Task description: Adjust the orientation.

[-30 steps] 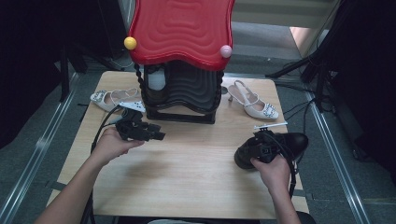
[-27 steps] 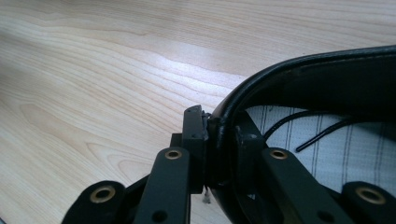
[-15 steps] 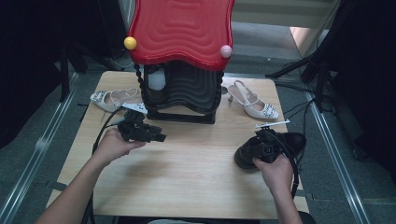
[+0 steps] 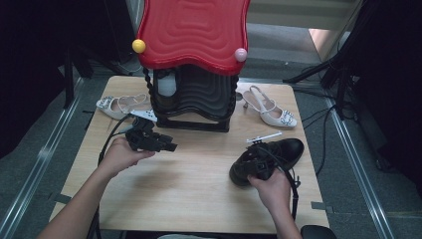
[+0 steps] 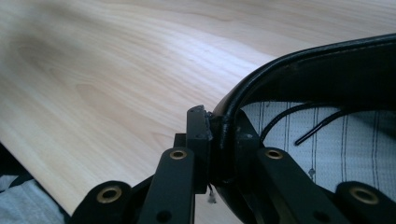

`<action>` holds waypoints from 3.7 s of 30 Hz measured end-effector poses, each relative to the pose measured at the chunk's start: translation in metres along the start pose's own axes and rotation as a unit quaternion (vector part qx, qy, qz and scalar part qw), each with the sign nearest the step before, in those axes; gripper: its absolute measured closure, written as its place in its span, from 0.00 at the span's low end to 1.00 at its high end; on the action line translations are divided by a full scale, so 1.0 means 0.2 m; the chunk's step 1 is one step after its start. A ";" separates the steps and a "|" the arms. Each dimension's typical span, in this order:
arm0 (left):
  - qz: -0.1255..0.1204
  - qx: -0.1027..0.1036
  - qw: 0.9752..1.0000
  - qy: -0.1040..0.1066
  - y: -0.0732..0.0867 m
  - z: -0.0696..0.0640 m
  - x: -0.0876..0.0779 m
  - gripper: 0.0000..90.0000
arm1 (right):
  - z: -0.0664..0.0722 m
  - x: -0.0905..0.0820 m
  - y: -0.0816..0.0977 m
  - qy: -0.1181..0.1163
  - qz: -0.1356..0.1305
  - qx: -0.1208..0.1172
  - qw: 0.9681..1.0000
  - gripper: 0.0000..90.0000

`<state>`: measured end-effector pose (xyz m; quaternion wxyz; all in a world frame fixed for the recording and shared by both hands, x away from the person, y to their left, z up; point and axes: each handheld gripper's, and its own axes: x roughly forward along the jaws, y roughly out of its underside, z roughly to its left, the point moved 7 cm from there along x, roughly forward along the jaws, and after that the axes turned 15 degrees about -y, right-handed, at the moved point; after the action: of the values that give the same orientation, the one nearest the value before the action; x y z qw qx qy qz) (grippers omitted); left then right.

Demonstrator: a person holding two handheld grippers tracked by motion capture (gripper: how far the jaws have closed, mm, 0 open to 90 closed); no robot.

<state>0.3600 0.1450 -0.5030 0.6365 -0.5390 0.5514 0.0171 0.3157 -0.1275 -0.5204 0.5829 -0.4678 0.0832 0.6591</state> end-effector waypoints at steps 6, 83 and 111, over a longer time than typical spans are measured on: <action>0.003 0.006 1.000 -0.001 0.01 -0.01 0.01 0.61 | 0.12 0.11 0.00 -0.016 0.019 -0.023 0.999 0.92; 0.055 0.051 0.996 0.046 0.06 -0.37 0.41 1.00 | -0.38 -0.02 0.00 0.057 -0.024 0.031 0.998 1.00; 0.071 0.038 0.995 0.066 0.20 -0.44 0.31 0.98 | -0.21 0.15 -0.04 -0.001 0.016 -0.010 1.000 1.00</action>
<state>0.2996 0.0648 -0.5575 0.6159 -0.4741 0.6292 0.0052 0.3487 -0.1316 -0.5622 0.5672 -0.4720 0.0839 0.6697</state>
